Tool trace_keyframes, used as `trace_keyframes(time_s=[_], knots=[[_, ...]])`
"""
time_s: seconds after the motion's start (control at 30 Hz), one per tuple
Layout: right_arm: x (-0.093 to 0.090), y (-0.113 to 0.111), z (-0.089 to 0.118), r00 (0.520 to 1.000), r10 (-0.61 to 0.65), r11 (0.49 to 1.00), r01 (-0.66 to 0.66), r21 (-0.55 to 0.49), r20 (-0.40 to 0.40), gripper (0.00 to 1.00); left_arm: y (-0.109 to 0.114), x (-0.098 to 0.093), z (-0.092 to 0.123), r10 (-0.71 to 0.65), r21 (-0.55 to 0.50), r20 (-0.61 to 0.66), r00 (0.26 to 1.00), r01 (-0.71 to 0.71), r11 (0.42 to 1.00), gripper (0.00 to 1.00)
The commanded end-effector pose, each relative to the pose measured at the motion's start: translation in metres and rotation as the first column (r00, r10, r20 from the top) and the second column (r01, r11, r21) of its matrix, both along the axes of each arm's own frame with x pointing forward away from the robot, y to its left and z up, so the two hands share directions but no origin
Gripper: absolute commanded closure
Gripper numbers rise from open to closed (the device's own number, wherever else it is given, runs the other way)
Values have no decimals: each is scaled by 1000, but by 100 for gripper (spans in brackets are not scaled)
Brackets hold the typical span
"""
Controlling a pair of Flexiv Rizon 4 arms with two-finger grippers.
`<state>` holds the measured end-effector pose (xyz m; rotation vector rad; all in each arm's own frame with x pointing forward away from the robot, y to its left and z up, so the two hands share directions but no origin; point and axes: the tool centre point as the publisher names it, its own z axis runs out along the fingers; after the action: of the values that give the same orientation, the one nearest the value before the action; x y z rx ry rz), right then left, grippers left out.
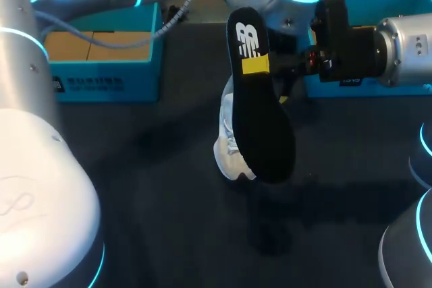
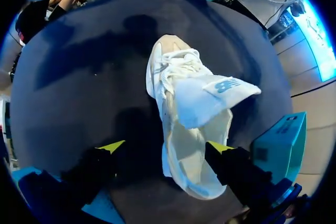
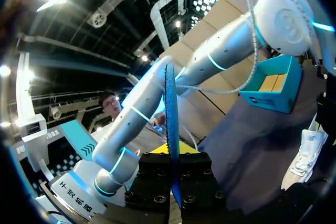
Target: Take the shoe out of the shoebox, open the shoe tongue, remove and reinsert the insole, then place the shoe into the shoebox
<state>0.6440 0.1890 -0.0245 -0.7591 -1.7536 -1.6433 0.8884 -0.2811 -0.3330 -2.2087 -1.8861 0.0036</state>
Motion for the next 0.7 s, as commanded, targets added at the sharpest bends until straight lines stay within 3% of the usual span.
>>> trace_keyframes(time_s=[0.03, 0.17, 0.37, 0.53, 0.7], knots=[[2, 3, 0, 1000, 2, 1000, -2, -3, -2, 100, 9, -3, 21, 9, -100, 12, 1000, -7, 995, 0], [2, -1, -1, 999, -34, 999, 34, -6, -16, 100, 12, -4, 40, -22, -179, 11, 1000, 23, 984, 0], [5, -40, 0, 972, -232, 973, 232, -9, -46, 100, 28, -3, 70, -18, -329, 15, 1000, 22, 944, 0], [9, -69, 8, 958, -285, 958, 283, -48, -43, 100, 46, -3, 95, -4, -454, 14, 1000, 10, 891, 0], [24, -93, 4, 938, -326, 944, 317, -90, -119, 100, 65, -7, 115, -9, -568, 4, 1000, 10, 823, 0]])
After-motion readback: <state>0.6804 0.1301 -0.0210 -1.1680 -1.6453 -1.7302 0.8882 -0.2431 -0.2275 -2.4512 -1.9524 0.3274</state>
